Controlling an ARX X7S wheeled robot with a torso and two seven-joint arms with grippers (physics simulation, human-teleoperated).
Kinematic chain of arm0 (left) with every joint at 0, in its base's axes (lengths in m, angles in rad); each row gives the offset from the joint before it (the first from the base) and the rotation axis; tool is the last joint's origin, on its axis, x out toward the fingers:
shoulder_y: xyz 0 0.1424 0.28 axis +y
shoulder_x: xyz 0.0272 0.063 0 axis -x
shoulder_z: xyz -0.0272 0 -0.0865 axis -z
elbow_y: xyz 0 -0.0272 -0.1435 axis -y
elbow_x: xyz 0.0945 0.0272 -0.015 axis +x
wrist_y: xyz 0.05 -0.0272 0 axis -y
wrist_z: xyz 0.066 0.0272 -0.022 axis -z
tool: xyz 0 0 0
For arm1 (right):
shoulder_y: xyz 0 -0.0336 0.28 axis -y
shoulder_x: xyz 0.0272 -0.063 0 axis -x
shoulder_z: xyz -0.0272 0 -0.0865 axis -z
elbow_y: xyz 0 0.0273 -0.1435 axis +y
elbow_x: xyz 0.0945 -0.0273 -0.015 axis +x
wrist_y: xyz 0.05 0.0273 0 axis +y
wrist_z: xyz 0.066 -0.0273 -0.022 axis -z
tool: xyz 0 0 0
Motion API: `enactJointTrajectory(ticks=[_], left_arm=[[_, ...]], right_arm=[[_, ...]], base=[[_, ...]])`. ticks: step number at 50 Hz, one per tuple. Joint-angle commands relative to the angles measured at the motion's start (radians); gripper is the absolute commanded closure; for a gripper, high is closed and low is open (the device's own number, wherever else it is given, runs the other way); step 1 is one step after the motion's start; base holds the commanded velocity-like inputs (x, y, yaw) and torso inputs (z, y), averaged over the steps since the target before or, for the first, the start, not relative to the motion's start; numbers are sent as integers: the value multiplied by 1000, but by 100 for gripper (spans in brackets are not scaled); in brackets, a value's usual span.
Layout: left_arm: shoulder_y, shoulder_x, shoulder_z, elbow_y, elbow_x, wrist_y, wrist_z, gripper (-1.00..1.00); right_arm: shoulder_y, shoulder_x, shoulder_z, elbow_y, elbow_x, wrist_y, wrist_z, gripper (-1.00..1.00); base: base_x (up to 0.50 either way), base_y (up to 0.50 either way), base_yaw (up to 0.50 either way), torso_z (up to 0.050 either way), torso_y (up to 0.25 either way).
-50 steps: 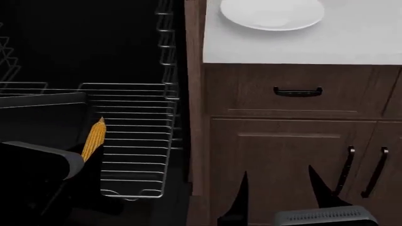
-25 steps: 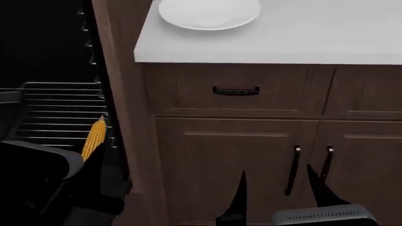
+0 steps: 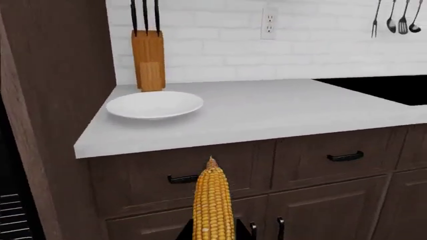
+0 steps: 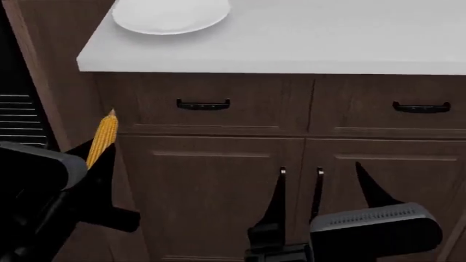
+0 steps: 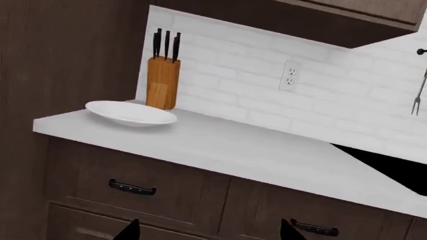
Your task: Pick the corn from the oven and place it on the plate on the counter.
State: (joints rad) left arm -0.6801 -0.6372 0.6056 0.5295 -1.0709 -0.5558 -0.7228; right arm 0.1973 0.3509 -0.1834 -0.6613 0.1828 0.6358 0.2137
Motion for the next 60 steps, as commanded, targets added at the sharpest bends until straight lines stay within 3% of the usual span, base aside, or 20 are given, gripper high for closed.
enactJointTrajectory(ticks=[1,15,25,41,60], left_arm=[[-77,-9,-34,34,-55,-33,-44,100],[-159,-31,-77,61,-121,-68,-91,100],[-153,-45,-92,59,-123,-56,-90,100],[-156,-49,-97,55,-120,-54,-95,100],[-343,-58,-135,12,-218,-141,-148,100]], right_arm=[[108,18,-11,-34,13,116,-11,-100],[214,28,-36,-59,24,220,-20,-100],[210,28,-36,-47,27,190,-23,-100],[225,13,9,-38,52,222,-6,-100],[484,14,-20,-9,95,405,-45,-100]], base=[[0,-500,0,0,0],[0,-500,0,0,0],[121,-457,0,0,0],[37,-17,0,0,1],[0,0,0,0,1]])
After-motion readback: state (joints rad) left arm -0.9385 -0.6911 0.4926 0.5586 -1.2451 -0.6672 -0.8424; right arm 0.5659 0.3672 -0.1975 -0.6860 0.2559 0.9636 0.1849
